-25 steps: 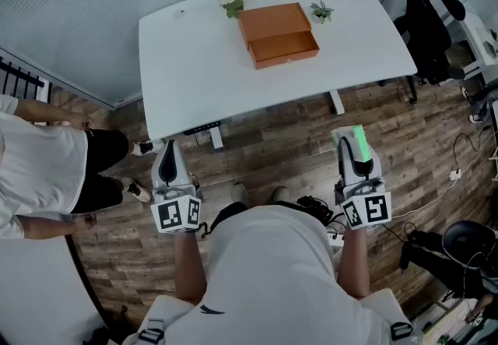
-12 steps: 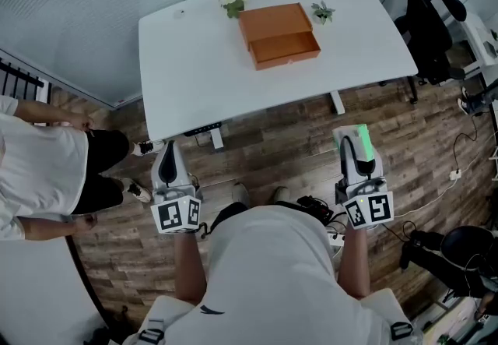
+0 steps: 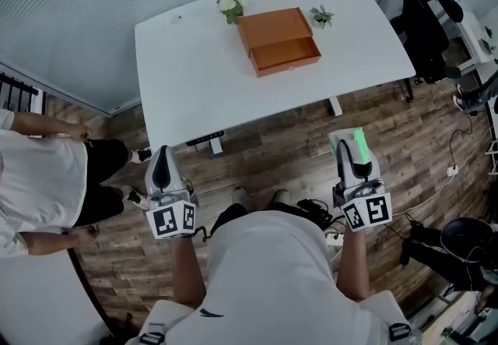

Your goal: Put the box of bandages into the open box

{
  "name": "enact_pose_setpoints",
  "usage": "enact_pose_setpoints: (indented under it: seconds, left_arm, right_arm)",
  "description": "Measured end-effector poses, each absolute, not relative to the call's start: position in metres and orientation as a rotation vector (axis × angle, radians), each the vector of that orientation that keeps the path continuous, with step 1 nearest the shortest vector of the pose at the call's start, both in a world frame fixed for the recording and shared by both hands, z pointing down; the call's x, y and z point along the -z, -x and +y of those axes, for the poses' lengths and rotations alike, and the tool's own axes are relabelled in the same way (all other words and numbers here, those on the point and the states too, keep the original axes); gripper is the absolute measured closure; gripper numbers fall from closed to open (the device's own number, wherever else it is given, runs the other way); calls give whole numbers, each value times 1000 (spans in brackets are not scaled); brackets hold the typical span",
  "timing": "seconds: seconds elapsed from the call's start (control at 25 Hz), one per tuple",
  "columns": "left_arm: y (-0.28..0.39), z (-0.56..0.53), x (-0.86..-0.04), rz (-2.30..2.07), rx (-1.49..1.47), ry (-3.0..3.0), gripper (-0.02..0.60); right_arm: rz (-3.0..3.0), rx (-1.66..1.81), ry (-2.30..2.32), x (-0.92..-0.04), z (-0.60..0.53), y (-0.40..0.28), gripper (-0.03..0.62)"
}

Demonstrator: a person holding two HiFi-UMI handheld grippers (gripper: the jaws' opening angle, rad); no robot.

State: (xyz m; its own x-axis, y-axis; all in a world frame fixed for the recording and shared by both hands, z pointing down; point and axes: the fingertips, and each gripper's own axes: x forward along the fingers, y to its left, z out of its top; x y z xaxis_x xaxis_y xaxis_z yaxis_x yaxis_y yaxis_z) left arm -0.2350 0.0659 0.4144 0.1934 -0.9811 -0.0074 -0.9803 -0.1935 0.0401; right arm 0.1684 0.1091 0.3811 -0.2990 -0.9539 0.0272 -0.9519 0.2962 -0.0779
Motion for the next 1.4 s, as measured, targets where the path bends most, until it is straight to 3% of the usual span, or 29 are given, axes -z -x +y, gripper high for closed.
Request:
enact_pose_setpoints:
  seconds: [0.48, 1.4]
  left_arm:
    - [270, -10, -409, -1931, 35, -2472, 575]
    - [231, -131, -422, -2091, 16, -2317, 575]
  right_arm:
    - [2427, 150, 1946, -385, 60, -148, 505]
    - [2815, -4, 1802, -411, -148, -181, 505]
